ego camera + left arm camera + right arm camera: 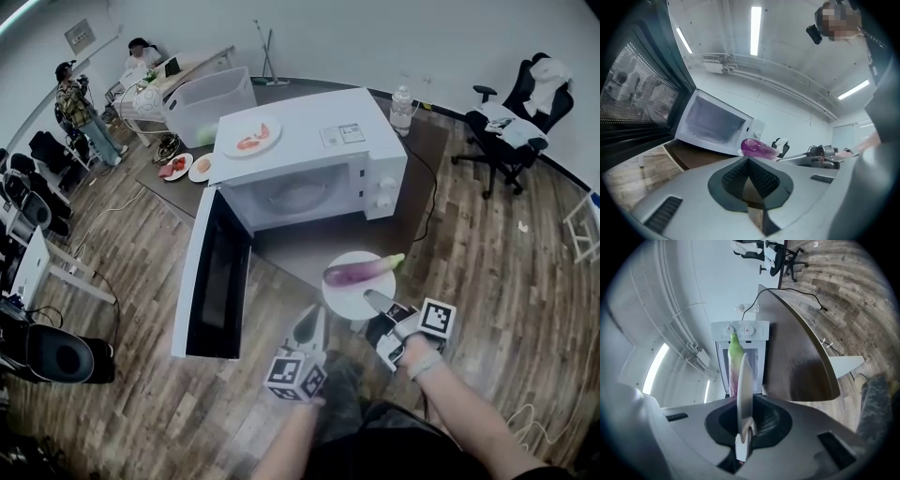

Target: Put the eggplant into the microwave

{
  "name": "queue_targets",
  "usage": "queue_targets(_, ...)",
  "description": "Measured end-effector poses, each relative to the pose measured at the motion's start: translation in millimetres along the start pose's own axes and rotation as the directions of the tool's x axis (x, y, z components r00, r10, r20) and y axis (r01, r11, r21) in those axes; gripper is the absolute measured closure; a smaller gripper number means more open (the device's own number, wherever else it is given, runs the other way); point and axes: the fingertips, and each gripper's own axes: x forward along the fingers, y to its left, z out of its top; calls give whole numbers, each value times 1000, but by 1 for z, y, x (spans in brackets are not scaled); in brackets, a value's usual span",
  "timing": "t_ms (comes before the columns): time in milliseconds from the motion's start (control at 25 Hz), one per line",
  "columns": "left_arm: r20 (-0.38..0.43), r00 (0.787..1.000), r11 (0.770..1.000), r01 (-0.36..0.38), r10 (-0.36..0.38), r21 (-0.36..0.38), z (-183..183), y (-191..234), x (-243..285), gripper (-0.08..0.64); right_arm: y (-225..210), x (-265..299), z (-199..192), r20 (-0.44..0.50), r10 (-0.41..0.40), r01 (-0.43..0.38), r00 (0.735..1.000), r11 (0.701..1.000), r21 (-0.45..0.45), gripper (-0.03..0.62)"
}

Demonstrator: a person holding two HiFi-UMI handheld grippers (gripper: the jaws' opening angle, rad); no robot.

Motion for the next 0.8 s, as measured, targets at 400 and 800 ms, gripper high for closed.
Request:
queue_targets(400, 18, 1000, 1000, 6, -7, 19, 19, 29, 34, 560, 12, 50, 17, -24, 29, -29, 999, 1000, 1, 578)
queue_targets(800, 62, 998, 1000, -20, 19, 14, 26, 72, 50, 560, -7, 103, 25, -52, 39, -38, 998, 999, 24, 578)
